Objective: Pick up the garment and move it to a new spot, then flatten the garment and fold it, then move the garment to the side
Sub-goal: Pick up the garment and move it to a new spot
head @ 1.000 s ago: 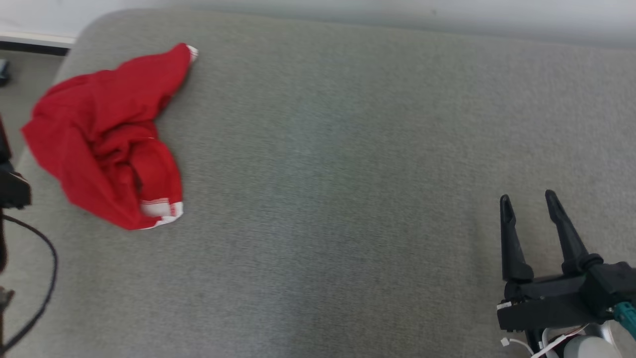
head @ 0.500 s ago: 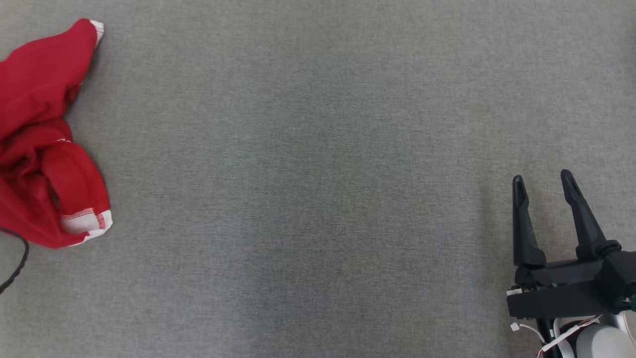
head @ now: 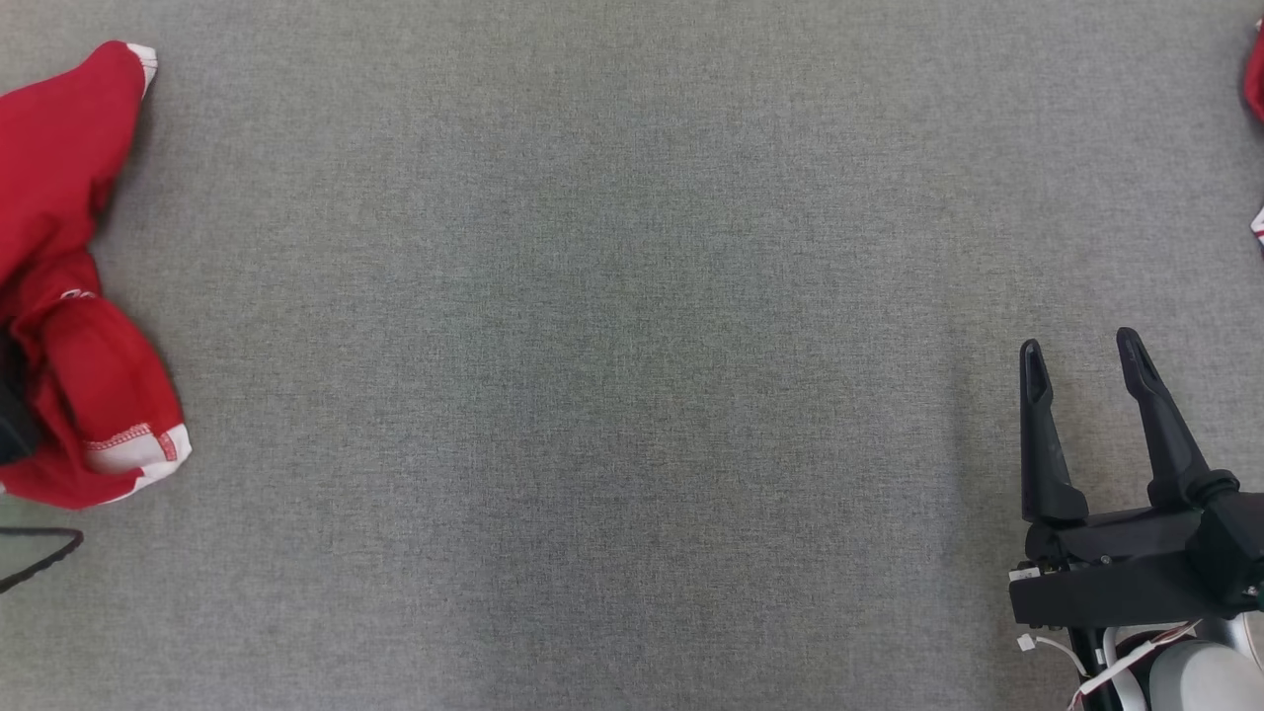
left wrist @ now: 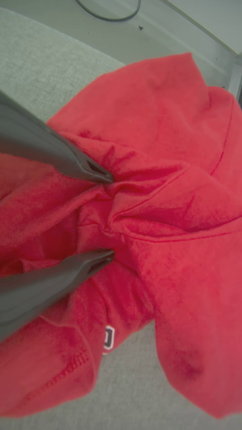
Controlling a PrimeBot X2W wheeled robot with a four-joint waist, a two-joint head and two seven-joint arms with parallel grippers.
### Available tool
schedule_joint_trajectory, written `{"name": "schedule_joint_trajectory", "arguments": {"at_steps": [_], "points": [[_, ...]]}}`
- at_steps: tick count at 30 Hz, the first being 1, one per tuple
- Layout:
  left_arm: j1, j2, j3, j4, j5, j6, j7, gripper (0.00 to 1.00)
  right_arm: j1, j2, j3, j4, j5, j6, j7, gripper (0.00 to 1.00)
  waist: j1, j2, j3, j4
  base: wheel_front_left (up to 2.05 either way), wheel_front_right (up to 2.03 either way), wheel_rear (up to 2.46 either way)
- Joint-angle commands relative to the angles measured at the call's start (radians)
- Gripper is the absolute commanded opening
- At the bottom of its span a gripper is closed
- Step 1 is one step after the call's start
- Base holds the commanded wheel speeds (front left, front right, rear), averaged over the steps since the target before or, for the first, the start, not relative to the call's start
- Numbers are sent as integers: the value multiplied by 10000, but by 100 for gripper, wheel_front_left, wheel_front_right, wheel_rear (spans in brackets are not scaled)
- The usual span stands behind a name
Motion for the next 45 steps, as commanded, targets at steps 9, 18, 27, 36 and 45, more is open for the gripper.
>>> {"name": "schedule_joint_trajectory", "arguments": {"at_steps": [9, 18, 27, 36, 45], "points": [[-120, 138, -440, 957, -544, 30, 200, 0, -166, 5, 22, -64, -83, -29, 74, 100, 0, -2, -6, -18, 0, 0, 0], [-1305, 277, -702, 844, 159, 260, -3016, 0, 24, 161, 25, 312, 19, -28, -129, 100, 0, -2, -697, 244, 0, 0, 0], [-2872, -51, -1498, -580, 934, 91, -4128, 0, 140, 497, 184, 1260, 244, -28, -659, 100, 0, -2, -1682, 58, 0, 0, 0], [-3751, -1203, -2333, -2533, 1062, 54, -3573, 0, 156, 815, 415, 2242, 491, -28, -1257, 100, 0, -2, -2228, -782, 0, 0, 0], [-3323, -2772, -3068, -4011, 933, 292, -3188, 0, -33, 926, 559, 2953, 738, -28, -1627, 100, 0, -2, -2324, -1866, 0, 0, 0]]}}
